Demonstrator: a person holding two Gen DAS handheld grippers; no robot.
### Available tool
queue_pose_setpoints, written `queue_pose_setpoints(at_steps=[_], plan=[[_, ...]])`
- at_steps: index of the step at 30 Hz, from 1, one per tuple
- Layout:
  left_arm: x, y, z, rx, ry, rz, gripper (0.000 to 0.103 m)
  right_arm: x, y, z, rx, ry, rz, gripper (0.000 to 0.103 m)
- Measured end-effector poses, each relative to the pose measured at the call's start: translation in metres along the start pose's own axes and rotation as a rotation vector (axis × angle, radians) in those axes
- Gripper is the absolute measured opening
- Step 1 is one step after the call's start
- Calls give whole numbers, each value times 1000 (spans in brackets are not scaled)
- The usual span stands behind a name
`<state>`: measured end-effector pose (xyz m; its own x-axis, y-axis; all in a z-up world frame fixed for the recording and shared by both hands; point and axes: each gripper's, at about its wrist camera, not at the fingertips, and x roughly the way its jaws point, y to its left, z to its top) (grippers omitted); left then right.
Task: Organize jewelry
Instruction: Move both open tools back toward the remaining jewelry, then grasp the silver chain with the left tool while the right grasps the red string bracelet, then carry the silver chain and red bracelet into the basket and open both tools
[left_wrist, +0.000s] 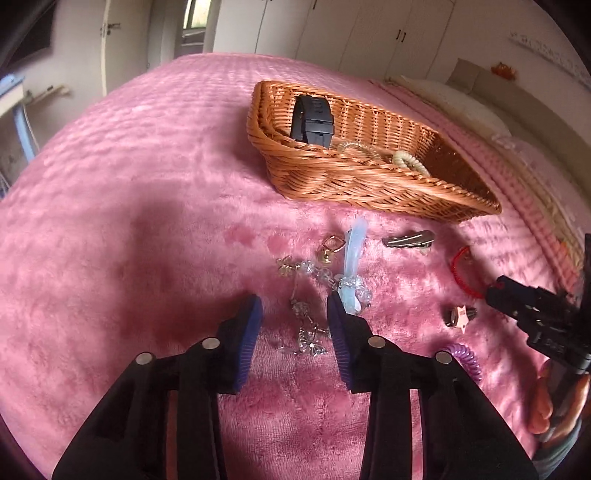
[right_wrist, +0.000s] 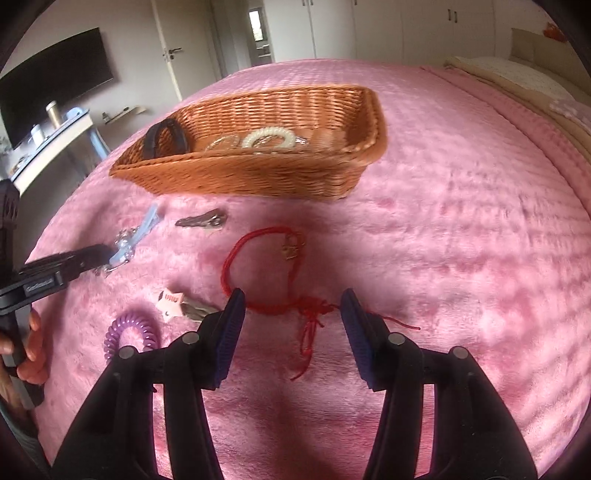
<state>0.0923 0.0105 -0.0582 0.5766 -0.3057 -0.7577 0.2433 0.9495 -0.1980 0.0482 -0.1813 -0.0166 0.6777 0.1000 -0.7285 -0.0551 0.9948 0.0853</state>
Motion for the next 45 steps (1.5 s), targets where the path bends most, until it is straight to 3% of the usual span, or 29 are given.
queue_pose_setpoints(at_steps=[1,4,14,15,16,17,19,25,33,45], plan=[[0,-1,0,4,-1,9,22,0,0,-1,-4,6,19,50],[-1,-2,-3,18,-4,26,8,2,0,-4,-5,15,42,50],[-8,-3,-7,16,-33,-9,8,13,17,-1,-75,27,-46,50],[-8,-4,-7,18,-35,-10,8,14,21,-2,-93,25,-58,44],[-9,-5,-8,22,-40,-11,8,14,23,-2,-105,30,-50,22],[-9,-5,-8,26,-43,-14,8,13,24,-3,-112,28,-46,12],[-13,-8,-8,37,-58,-29,8,11,25,-4,-118,15,-50,5],[-24,-8,-9,41,-101,-109,8,-12,16,-4,-80,-65,10,5],[-51,3,-8,-16,-196,-295,8,-52,18,1,-64,-194,81,5],[-96,-20,-3,48,-304,-371,8,-110,36,13,-74,-350,113,5]])
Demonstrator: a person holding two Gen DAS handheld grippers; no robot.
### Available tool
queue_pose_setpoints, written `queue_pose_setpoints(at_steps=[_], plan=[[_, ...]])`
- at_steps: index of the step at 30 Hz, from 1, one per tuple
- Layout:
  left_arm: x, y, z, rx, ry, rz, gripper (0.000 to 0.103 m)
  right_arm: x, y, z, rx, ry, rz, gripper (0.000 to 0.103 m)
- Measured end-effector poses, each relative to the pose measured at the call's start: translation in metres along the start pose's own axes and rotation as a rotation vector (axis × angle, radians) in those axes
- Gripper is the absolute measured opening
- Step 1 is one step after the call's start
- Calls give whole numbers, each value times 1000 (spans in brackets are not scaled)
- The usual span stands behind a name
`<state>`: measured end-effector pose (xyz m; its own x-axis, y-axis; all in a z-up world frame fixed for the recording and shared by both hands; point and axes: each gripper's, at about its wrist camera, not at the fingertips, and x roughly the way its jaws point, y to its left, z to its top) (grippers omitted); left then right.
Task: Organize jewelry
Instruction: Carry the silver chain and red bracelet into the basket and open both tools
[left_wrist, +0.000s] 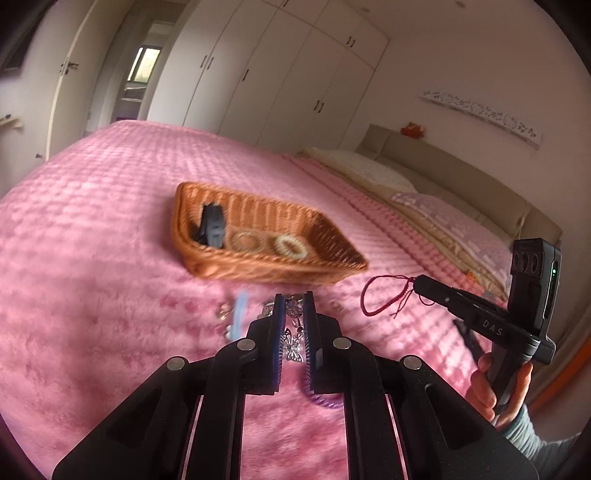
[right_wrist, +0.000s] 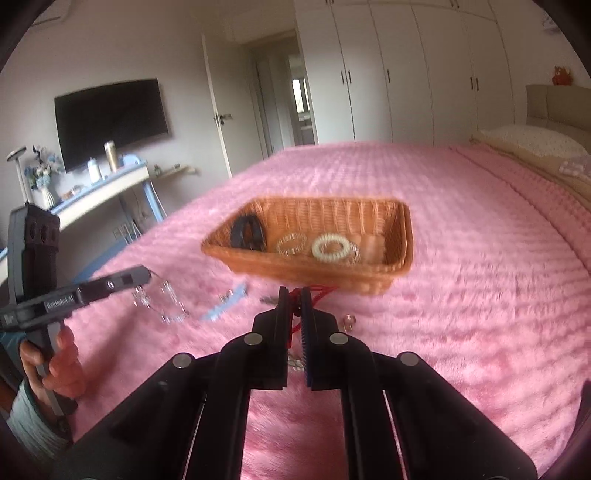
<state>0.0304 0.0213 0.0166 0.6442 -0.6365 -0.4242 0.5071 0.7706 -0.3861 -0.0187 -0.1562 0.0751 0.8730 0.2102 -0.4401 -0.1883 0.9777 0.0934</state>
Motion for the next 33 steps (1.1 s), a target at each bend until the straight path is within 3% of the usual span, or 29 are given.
queue_pose_setpoints(at_steps=[8,16,24,33], plan=[[0,-27,53,76,-43,14,8,7,9,40,-19,-35,-23,5],[48,-33,103,113,-47,39,8,60,-10,88,-20,-1,-59,5],[122,-5,120,70,2,96,8,133,-35,106,-1,94,-91,5],[175,22,108,55,67,153,8,202,-60,91,60,197,-126,5]])
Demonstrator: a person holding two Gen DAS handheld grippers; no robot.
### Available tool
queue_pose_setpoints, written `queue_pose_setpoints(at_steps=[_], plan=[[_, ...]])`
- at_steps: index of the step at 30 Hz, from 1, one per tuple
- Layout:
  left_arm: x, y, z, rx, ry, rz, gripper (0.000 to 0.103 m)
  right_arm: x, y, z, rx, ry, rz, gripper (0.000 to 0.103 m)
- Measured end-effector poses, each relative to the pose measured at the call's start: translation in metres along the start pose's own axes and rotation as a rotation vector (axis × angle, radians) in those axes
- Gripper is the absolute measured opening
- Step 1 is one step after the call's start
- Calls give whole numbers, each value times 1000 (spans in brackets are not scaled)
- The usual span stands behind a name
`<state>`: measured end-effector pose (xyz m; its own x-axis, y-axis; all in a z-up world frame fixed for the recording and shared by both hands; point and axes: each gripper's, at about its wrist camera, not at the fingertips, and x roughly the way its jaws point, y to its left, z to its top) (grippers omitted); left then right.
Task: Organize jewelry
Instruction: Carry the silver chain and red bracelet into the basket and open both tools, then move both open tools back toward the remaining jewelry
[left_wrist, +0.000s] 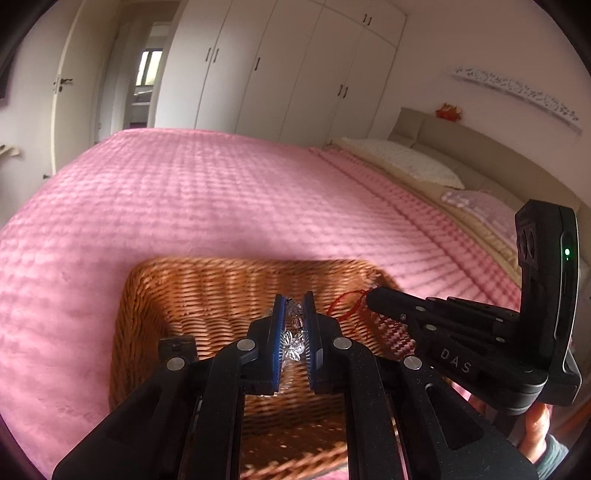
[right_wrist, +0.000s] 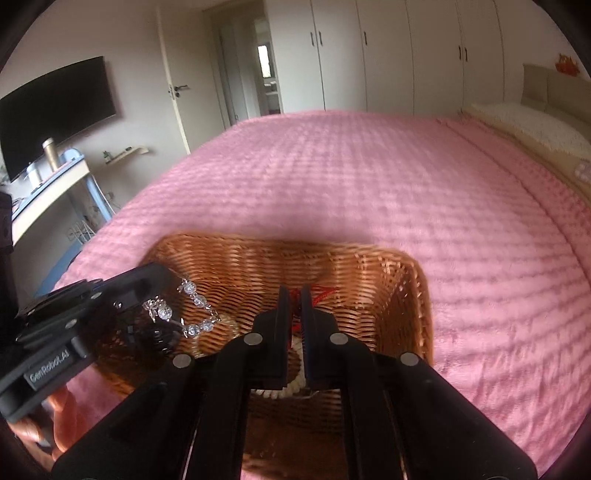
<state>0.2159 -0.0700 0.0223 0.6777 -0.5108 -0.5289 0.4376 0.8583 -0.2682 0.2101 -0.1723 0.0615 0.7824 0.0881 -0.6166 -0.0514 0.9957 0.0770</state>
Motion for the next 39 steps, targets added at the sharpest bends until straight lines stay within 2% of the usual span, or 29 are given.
queue_pose_setpoints(at_steps=[4,6,7,8,9,11,13,19,25,32,39], plan=[[9,6,-4,6,18,13,8,14,-2,-6,13,29,44,6],[9,7,-5,-4,25,9,12,17,-1,-7,12,59,56,13],[8,9,-5,-13,37,-3,26,17,0,-7,16,65,56,26],[7,10,-4,-23,42,-17,30,13,-1,-8,27,57,58,42],[3,9,-4,-29,34,-31,32,9,-2,-8,35,45,64,47],[-6,7,-2,-17,16,-28,34,-2,-3,-8,43,28,84,48],[-18,5,-1,-13,-4,-38,42,-16,-4,-8,51,10,88,48],[-70,-1,-4,-11,-79,-60,43,-59,0,-18,38,-20,88,49],[-120,-1,-23,-17,-119,-43,45,-110,8,-39,29,-87,88,53],[-154,7,-68,-50,-99,11,46,-140,11,-86,12,-108,17,54],[-132,13,-106,-51,-8,103,46,-117,-6,-116,53,-39,-38,54]])
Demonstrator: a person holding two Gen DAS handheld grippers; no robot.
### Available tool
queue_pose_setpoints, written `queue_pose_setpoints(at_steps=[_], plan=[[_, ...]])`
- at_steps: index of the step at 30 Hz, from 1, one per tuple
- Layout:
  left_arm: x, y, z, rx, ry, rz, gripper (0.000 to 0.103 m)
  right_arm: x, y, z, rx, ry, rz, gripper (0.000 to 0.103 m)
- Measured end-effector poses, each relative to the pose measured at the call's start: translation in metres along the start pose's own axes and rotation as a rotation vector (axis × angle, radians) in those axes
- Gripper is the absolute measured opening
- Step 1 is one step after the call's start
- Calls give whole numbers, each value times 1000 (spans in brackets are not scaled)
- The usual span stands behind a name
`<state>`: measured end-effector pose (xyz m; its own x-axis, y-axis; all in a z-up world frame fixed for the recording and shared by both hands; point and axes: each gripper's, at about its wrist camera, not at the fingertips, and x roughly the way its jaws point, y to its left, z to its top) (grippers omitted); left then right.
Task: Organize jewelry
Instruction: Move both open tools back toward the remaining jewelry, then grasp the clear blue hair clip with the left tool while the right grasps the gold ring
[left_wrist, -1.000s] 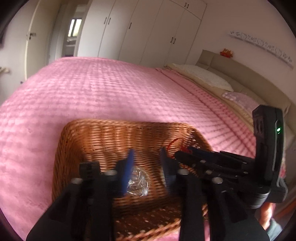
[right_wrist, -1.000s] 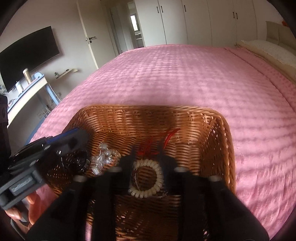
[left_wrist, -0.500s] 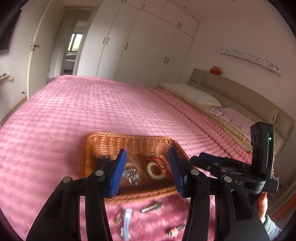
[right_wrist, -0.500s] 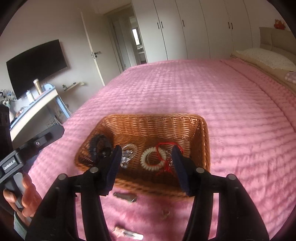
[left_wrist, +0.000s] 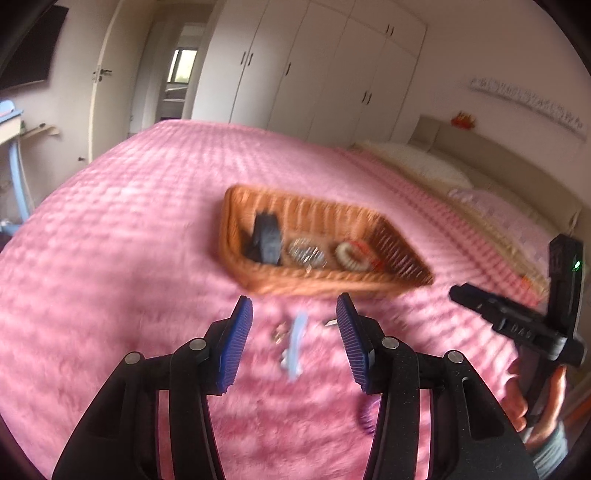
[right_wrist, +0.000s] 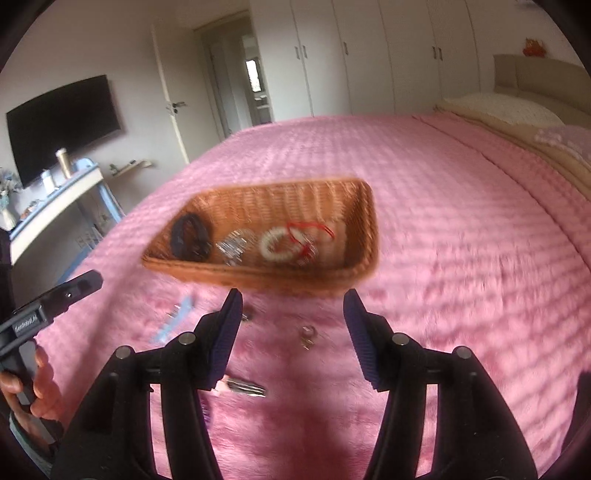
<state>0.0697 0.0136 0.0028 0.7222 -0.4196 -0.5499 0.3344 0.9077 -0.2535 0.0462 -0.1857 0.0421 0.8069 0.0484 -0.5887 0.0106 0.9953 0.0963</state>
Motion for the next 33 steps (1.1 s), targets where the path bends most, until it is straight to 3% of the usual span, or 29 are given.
queue_pose_setpoints(at_steps=[6,8,13,18,24,26,33], plan=[[31,7,-18,9,91,31,46,35,-11,-18,22,97,12,53],[39,10,-23,9,126,31,46,46,-12,-23,24,135,10,48],[48,10,-27,6,179,-9,44,55,-13,-27,26,157,4,47],[72,-12,-35,131,258,73,39,63,-3,-32,-18,196,-30,47],[85,-27,-35,199,272,125,29,62,1,-33,-45,186,-31,47],[82,-28,-37,205,262,135,16,63,2,-33,-46,192,-20,47],[71,-32,-43,205,243,114,14,67,7,-34,-69,197,-5,43]])
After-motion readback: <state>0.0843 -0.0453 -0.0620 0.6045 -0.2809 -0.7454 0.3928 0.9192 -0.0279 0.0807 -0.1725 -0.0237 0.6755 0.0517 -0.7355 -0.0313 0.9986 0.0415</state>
